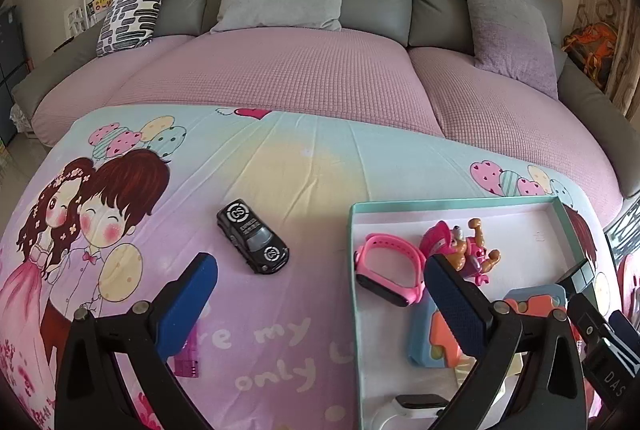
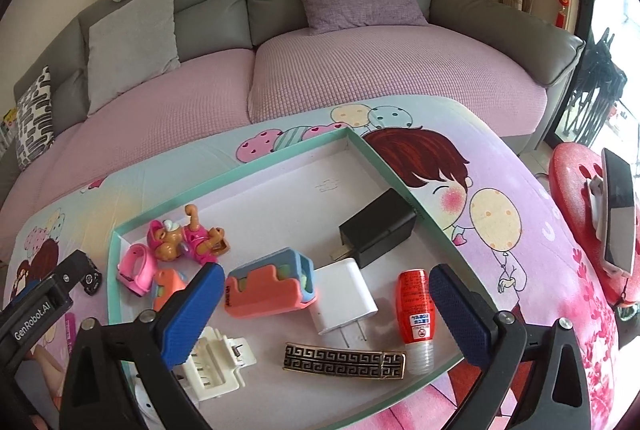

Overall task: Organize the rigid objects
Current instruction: 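Move both open grippers back from the tray toward the remaining items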

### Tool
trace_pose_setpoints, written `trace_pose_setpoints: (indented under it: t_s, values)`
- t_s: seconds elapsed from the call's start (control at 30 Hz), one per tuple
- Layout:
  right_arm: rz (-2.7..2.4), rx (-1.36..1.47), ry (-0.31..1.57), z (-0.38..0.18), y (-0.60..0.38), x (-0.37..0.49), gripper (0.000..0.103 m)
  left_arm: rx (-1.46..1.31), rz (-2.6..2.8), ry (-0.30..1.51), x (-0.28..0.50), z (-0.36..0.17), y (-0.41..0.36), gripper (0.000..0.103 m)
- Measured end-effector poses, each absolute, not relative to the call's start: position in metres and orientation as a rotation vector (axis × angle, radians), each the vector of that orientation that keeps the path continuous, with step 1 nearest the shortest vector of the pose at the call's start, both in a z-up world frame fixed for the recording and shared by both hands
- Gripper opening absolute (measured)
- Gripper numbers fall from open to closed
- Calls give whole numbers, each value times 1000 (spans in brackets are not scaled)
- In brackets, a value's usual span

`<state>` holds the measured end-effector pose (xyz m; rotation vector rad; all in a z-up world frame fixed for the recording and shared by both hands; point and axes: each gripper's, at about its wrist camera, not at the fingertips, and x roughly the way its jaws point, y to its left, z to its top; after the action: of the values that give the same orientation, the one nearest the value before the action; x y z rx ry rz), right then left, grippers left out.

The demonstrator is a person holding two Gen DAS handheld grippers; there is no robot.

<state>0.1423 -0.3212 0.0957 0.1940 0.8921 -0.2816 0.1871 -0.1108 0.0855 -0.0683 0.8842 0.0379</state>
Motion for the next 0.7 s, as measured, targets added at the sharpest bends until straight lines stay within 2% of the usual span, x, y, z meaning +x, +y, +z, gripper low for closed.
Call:
trace_pose_setpoints:
  t_s: [0.7]
  values:
    - [-108, 143, 884, 97, -245, 149, 103, -126, 215, 889, 147, 93, -6, 103]
